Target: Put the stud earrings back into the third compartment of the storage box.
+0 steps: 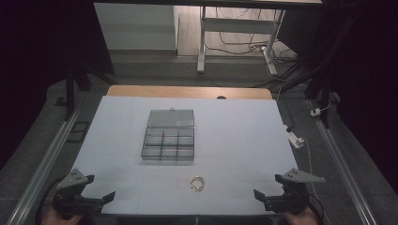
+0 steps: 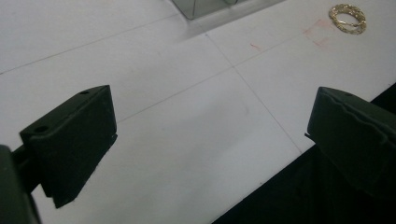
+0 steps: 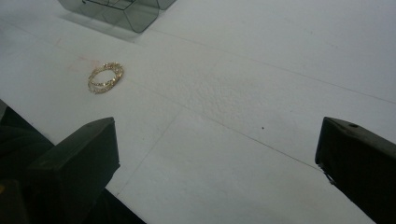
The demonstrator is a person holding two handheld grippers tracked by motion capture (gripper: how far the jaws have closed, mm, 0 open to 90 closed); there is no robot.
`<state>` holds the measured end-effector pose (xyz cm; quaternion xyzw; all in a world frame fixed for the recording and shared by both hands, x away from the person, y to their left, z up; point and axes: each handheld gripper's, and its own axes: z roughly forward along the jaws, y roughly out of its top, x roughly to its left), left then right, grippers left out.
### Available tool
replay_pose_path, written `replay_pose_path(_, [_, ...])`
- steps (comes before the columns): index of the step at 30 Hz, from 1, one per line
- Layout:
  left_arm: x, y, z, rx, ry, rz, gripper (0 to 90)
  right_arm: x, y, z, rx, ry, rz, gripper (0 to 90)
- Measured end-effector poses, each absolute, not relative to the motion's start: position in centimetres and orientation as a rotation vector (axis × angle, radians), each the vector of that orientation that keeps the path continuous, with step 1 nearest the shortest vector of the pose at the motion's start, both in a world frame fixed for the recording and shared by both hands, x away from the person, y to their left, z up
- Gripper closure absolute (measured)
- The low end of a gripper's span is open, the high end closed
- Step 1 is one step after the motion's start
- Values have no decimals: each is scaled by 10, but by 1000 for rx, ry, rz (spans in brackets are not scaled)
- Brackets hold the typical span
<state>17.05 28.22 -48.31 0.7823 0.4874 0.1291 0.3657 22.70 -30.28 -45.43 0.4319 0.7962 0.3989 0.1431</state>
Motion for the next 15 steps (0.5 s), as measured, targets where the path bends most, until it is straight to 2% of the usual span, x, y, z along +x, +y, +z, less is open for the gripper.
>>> replay_pose_path(15, [172, 285, -484, 2005, 1232, 274, 17, 228, -298, -455, 1227, 2317, 1099, 0])
